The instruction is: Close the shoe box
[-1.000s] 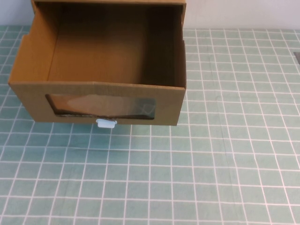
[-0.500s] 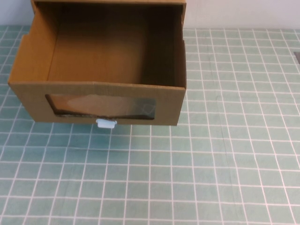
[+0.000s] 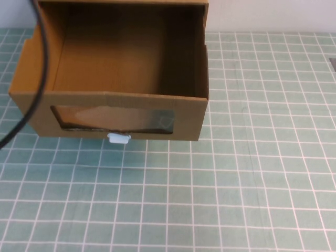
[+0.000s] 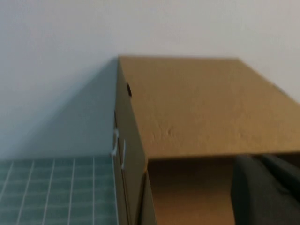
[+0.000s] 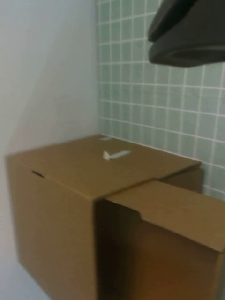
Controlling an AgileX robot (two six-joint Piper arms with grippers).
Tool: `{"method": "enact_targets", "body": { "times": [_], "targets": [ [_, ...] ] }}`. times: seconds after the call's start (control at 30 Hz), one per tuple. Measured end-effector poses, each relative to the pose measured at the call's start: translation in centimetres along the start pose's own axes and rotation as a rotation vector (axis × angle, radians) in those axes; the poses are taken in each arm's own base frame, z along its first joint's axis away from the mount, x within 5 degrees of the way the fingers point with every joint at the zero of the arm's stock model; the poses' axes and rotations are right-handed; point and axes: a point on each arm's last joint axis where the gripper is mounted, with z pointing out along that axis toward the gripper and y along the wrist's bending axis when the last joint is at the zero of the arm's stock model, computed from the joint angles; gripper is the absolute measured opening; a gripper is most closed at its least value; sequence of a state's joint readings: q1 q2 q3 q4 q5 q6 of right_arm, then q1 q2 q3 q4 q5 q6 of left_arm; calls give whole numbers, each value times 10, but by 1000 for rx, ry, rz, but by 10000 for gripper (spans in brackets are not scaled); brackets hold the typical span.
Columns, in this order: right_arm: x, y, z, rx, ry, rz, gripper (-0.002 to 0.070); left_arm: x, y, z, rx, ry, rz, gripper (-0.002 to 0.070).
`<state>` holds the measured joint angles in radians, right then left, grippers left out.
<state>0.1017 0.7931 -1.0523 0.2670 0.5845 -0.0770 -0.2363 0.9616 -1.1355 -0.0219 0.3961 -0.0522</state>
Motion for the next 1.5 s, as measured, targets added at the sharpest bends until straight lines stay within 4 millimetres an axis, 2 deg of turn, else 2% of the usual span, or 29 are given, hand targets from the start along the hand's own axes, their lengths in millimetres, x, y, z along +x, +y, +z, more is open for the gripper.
{"method": "enact_targets", "body": {
  "times": [0.17,0.3,0.43,0.63,0.93,1.1,1.27,1.37,1.5],
  "targets": [
    [8,19,32,-160,158,-219,-14,12,-4,41,50,183,59,-5],
    [6,39,54,-282,246,-304,-14,3,-11,64,130,211,147,-5],
    [4,56,72,-374,302,-300,-14,-7,-18,91,220,242,230,-5],
    [3,71,85,-518,305,-360,-14,-10,-25,139,312,304,275,-5],
    [11,83,85,-704,300,-571,-14,12,-32,199,406,402,183,-5],
    [17,101,94,-778,347,-642,-14,25,-35,215,447,432,107,-5],
    [25,134,103,-743,426,-851,-14,34,-36,220,466,481,90,-5],
    [34,158,103,-734,428,-972,-14,34,-35,220,459,490,57,-5],
    [51,192,94,-810,405,-1064,-14,20,-29,218,445,458,17,-5]
  ]
}}
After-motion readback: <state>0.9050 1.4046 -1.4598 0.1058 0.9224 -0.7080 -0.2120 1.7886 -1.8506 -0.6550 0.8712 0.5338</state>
